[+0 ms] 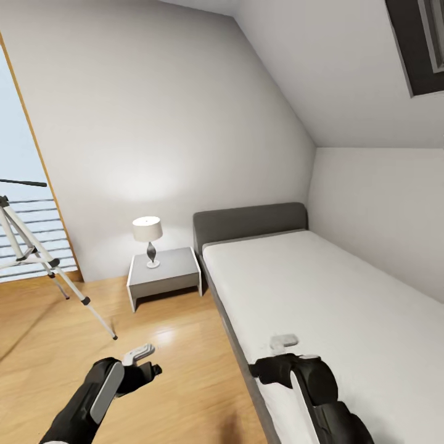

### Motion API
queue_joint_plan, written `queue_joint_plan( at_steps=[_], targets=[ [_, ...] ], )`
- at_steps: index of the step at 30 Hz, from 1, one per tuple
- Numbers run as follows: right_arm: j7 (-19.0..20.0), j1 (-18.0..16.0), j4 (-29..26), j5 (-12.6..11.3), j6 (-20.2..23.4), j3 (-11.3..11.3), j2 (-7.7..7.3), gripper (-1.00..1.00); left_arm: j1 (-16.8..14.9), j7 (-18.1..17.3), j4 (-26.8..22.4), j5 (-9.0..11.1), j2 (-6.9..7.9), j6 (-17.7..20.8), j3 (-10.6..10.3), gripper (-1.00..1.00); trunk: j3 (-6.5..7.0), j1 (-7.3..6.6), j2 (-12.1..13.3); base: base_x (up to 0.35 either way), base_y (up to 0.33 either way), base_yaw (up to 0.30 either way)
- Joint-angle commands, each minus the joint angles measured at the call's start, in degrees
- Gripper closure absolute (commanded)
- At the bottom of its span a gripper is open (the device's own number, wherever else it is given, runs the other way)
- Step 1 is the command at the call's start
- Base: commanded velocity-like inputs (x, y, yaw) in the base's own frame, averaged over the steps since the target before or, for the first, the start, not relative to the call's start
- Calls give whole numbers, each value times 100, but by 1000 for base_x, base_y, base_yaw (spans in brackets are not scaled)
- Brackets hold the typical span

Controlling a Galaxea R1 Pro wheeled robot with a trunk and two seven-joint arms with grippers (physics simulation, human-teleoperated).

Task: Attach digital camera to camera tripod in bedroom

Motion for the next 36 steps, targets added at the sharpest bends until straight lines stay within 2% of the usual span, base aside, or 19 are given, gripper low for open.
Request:
queue_joint_plan(
  at_steps=[1,5,10,15,16,21,25,30,36],
  targets=[
    [66,-85,-39,35,25,-111,-76,-100,-25,59,-43,28,-104,26,-6,-100,-7,0,-4,0,0,0],
    [167,-272,-115,2,25,-596,-437,-100,-74,120,-191,-85,-408,27,-29,-100,-7,0,-4,0,0,0],
    [380,-362,-151,-19,25,-992,-778,-100,-97,211,-474,-323,-586,30,-86,-100,-7,0,-4,0,0,0],
    [526,-384,-164,-26,25,-1209,-951,-100,-105,263,-621,-473,-717,18,-311,-100,-7,0,-4,0,0,0],
    [559,-389,-166,-27,25,-1350,-1004,-100,-106,313,-676,-505,-799,19,-488,-100,-7,0,-4,0,0,0],
    [623,-398,-168,-33,25,-1702,-1108,-100,-107,561,-716,-512,-936,22,-737,-100,-7,0,-4,0,0,0],
    [785,-403,-168,-36,25,-1910,-1203,-100,-107,818,-738,-507,-1057,22,-821,-100,-7,0,-4,0,0,0],
    [1178,-405,-168,-36,25,-2019,-1354,-100,-108,1085,-755,-501,-1184,23,-860,-100,-7,0,-4,0,0,0],
    [1749,-406,-168,-39,4,-2227,-1691,-100,-108,1256,-774,-496,-1240,23,-878,-100,-7,0,-4,0,0,0]
  ],
)
